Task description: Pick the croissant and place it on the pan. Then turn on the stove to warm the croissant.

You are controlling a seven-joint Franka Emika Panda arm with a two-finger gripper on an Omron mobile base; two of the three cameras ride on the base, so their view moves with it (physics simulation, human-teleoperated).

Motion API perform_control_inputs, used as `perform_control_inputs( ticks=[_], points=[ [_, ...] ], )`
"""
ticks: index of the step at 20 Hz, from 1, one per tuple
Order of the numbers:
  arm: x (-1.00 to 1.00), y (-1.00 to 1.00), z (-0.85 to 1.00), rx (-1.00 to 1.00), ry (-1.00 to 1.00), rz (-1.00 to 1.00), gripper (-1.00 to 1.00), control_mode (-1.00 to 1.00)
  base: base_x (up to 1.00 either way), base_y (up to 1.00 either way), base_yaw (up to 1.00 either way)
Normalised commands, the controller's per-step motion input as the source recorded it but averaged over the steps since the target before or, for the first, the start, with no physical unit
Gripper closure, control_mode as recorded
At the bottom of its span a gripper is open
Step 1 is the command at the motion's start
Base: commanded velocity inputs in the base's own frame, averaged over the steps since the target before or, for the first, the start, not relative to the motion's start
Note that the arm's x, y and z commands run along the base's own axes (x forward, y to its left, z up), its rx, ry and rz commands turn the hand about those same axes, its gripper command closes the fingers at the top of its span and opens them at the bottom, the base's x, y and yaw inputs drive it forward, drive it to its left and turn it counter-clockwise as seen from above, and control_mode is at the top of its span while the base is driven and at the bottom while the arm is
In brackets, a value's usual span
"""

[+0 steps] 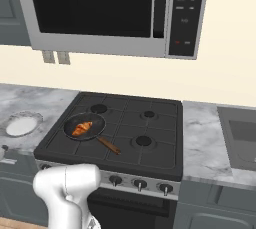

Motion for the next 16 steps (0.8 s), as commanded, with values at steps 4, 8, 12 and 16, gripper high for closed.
perform_control_inputs(
  ticks=[4, 8, 12, 16],
  points=[
    [0.00, 0.00, -0.38, -0.03, -0.09, 0.00, -1.00, -1.00, 0.00, 0.00, 0.00],
    [0.00, 0.00, -0.51, -0.03, -0.12, 0.00, -1.00, -1.00, 0.00, 0.00, 0.00],
    [0.00, 0.00, -0.61, -0.04, -0.15, 0.00, -1.00, -1.00, 0.00, 0.00, 0.00],
    [0.00, 0.00, -0.46, -0.03, -0.17, 0.00, -1.00, -1.00, 0.00, 0.00, 0.00]
  ],
)
